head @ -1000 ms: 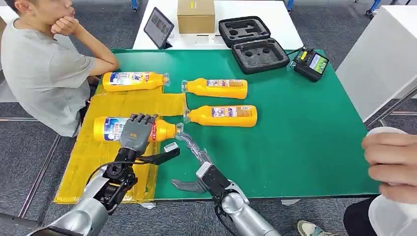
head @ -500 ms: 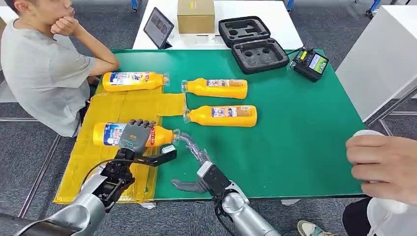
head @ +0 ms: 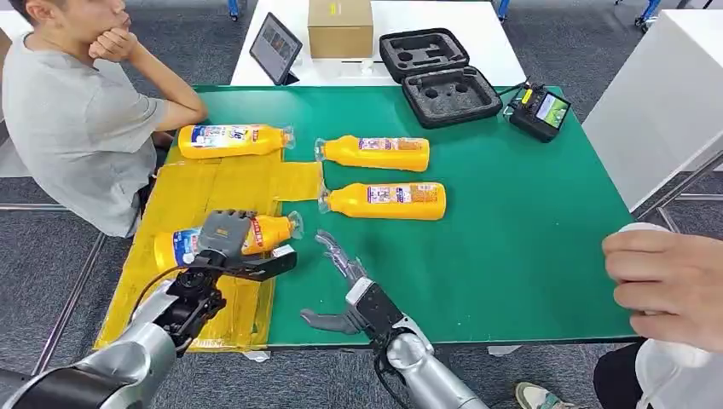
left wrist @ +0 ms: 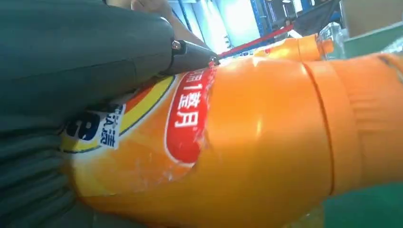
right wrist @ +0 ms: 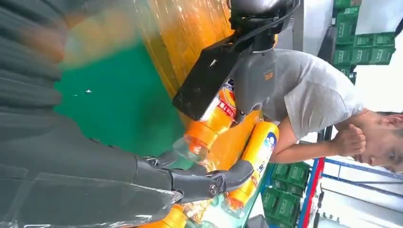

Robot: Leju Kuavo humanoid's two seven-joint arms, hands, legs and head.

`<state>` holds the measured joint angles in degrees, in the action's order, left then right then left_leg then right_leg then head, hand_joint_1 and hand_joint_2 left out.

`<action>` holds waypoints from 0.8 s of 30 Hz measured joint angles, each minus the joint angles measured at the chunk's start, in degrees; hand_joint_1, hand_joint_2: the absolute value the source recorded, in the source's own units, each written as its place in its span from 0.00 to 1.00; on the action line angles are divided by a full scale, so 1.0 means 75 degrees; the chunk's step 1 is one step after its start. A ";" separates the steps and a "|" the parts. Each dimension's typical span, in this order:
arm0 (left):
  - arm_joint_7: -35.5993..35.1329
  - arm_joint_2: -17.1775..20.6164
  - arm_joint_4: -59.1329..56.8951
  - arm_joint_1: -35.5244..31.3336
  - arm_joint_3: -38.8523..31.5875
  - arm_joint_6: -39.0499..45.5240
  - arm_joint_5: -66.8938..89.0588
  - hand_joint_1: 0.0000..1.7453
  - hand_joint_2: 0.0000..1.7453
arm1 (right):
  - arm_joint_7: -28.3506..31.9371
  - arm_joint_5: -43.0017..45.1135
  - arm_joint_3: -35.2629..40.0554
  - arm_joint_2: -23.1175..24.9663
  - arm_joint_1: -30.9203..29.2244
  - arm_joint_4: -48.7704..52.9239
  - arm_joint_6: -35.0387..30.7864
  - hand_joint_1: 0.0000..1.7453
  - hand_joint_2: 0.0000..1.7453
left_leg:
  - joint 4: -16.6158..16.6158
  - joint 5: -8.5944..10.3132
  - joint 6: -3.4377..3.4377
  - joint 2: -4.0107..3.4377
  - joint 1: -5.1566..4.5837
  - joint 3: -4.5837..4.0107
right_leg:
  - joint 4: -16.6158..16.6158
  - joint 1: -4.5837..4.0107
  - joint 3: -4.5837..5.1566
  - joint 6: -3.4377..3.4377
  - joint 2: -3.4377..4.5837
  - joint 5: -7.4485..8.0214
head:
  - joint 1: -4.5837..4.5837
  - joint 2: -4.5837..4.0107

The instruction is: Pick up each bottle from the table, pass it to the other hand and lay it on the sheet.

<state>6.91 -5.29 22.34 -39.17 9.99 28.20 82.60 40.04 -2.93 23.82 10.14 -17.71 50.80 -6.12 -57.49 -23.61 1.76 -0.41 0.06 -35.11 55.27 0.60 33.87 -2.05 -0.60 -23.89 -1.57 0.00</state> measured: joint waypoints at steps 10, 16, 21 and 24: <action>0.0052 0.0026 -0.0099 -0.0029 0.0000 0.0020 -0.0096 0.02 0.00 | 0.0000 0.0015 -0.0035 -0.0011 -0.0005 -0.0061 0.0000 0.00 1.00 | 0.0000 0.0000 0.0000 0.0000 0.0000 -0.0001 | 0.0000 0.0000 0.0000 0.0000 0.0000 0.0000 | 0.0003 0.0000; 0.0096 0.0035 -0.0108 -0.0033 0.0000 0.0050 -0.0125 0.00 0.00 | 0.0000 0.0009 -0.0038 -0.0009 -0.0009 -0.0108 0.0000 0.00 1.00 | 0.0000 0.0000 0.0000 0.0000 0.0000 0.0001 | 0.0000 0.0000 -0.0001 0.0000 0.0000 0.0000 | 0.0000 0.0000; 0.0312 0.0035 -0.0108 -0.0031 -0.0003 0.0134 -0.0192 0.00 0.00 | 0.0000 0.0000 -0.0038 -0.0009 -0.0027 -0.0152 0.0000 0.00 1.00 | 0.0000 0.0000 0.0000 0.0000 0.0000 0.0000 | 0.0000 0.0000 0.0000 0.0000 0.0000 0.0000 | 0.0000 0.0000; 0.0443 0.0032 -0.0108 -0.0026 0.0000 0.0195 -0.0216 0.00 0.00 | 0.0000 0.0000 -0.0035 -0.0009 -0.0041 -0.0154 -0.0006 0.00 1.00 | 0.0000 0.0000 0.0000 0.0000 0.0000 0.0000 | 0.0000 0.0000 0.0000 0.0000 0.0000 0.0000 | 0.0000 0.0000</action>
<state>10.23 -5.05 21.53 -39.37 9.99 29.66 80.98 40.04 -2.93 23.56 10.08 -18.01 49.64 -6.16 -57.49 -23.61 1.76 -0.42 0.06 -35.10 55.27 0.60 33.87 -2.05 -0.60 -23.89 -1.57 0.00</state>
